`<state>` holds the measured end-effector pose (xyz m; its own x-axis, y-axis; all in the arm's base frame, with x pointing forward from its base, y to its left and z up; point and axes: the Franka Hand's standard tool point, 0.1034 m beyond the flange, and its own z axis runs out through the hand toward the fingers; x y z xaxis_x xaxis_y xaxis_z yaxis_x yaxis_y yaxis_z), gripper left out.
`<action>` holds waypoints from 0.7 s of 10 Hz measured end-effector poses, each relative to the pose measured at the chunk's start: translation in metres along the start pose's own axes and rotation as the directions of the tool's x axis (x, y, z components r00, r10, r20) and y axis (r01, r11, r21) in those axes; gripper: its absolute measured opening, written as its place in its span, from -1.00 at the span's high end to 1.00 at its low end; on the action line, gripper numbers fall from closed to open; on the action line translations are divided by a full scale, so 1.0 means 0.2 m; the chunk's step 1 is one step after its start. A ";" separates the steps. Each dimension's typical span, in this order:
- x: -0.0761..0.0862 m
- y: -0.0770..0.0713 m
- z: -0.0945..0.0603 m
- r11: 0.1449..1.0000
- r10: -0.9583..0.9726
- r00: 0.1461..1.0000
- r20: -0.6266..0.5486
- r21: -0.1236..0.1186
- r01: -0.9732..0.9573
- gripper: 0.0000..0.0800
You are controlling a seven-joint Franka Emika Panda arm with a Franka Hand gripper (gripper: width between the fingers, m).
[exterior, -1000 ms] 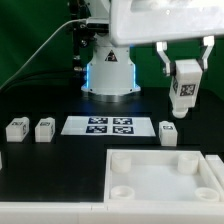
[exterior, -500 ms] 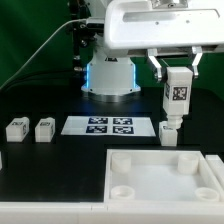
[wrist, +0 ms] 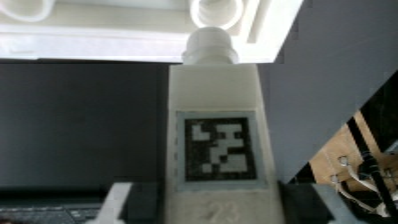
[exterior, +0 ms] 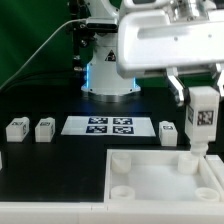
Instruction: Assemble one leg
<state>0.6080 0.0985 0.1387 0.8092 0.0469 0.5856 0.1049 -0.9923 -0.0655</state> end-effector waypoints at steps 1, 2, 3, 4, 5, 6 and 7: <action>-0.02 -0.01 0.04 1.000 0.001 1.000 0.011 0.003 -0.001 0.27; -0.04 -0.01 0.08 1.000 0.003 1.000 0.020 0.004 -0.003 0.27; -0.05 -0.01 0.11 1.000 0.005 1.000 0.027 0.005 -0.005 0.27; -0.04 -0.02 0.13 1.000 0.005 1.000 0.028 0.009 -0.005 0.27; -0.04 -0.03 0.17 1.000 0.006 1.000 0.029 0.012 -0.006 0.27; -0.03 -0.02 0.19 1.000 0.009 1.000 0.028 0.011 -0.009 0.27; -0.03 -0.02 0.20 1.000 0.012 1.000 0.027 0.010 -0.012 0.27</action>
Offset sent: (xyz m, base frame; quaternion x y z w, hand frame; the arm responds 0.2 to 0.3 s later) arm 0.0222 0.0023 -0.0135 -0.0183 -0.0043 0.0108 0.9998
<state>0.6267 0.1059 0.1034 0.8255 0.0382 0.5631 0.1009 -0.9916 -0.0807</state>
